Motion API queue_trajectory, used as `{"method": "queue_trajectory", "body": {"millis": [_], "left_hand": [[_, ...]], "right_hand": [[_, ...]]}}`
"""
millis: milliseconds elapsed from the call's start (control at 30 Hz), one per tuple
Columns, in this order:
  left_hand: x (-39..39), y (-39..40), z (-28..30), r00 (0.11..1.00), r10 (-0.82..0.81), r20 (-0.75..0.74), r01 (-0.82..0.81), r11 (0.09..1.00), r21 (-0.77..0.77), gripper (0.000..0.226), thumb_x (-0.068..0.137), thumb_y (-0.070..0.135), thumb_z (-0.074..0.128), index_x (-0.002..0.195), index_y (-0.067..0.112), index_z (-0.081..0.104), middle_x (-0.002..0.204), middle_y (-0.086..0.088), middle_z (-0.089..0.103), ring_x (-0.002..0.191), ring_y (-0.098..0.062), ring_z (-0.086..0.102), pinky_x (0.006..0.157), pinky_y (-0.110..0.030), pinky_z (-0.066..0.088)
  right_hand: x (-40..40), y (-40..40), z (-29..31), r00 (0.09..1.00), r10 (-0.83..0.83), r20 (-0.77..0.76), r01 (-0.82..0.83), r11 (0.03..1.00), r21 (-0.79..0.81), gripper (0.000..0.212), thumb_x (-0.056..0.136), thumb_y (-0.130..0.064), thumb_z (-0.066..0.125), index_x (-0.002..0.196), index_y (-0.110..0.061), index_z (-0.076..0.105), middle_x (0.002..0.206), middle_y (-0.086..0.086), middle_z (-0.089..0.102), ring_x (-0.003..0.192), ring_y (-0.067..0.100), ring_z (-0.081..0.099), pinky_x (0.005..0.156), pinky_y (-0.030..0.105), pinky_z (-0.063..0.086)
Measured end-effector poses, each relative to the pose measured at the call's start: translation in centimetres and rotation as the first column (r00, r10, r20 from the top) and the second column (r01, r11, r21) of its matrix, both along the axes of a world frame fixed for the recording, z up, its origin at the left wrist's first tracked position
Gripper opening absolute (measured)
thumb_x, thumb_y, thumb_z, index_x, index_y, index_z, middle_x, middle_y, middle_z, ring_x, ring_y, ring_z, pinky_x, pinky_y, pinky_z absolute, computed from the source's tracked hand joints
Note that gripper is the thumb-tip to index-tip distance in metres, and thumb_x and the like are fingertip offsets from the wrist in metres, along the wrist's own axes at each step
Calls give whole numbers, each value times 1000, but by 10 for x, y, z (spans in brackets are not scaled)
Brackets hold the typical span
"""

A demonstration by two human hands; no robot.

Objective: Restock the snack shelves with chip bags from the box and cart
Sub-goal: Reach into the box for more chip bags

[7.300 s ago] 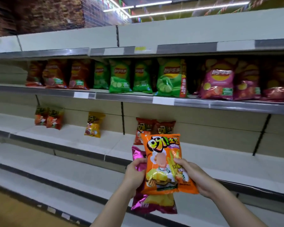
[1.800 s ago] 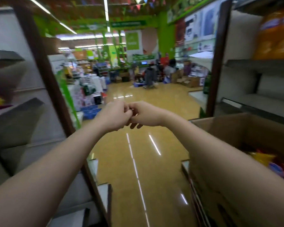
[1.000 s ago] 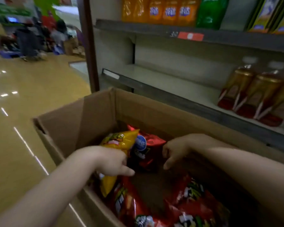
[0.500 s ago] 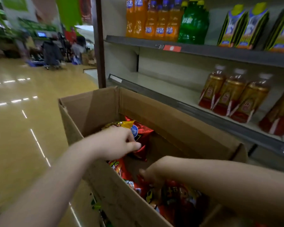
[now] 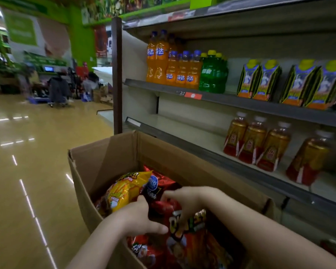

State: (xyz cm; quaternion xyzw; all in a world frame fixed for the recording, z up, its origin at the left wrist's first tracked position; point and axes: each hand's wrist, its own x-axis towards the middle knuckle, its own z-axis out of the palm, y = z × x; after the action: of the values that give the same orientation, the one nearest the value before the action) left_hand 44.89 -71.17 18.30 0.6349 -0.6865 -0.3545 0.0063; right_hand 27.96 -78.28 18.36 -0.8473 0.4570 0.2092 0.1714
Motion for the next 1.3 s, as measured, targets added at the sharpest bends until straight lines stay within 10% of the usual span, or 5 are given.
{"method": "queue_trajectory", "body": {"millis": [400,567,733,833,1300], "left_hand": [[13,0,3,803,225,-552,-235,970,54,60,61,45,85,112,42,54,101,13,72,94,-8,68,82,-27,52],[16,1,-22,697,508,-507,-620,781,-69,91,41,71,84,118,29,60,102,8,72,90,-13,70,81,-34,58],[3,5,-15,639,666,-385,-767,591,-251,93,58,63,79,124,10,43,111,0,59,104,-27,62,88,-40,53],[-4,3,-11,618,688,-379,-786,554,-275,84,70,49,80,128,8,35,123,-7,57,112,-28,59,89,-38,51],[-18,-24,-13,500,731,-464,-866,410,-288,95,92,42,59,152,23,-12,138,-9,51,113,-33,58,91,-36,46]], "right_hand": [[1,3,83,801,188,568,-146,982,-118,88,80,-27,78,148,-39,24,148,-10,38,131,7,43,101,31,48],[7,-48,35,368,-264,892,214,957,195,59,99,-49,36,148,-17,28,142,11,50,120,20,55,103,43,46],[2,-76,-50,998,-55,30,48,979,199,52,99,-27,53,143,-3,38,135,16,54,109,26,61,77,24,51],[-3,-62,-107,810,269,-522,-151,954,257,96,84,-59,63,155,-14,16,159,12,25,142,32,33,113,44,35],[-28,-85,-42,926,368,-80,-369,929,-7,107,72,-60,76,153,-24,16,152,10,26,138,32,29,111,47,37]]}}
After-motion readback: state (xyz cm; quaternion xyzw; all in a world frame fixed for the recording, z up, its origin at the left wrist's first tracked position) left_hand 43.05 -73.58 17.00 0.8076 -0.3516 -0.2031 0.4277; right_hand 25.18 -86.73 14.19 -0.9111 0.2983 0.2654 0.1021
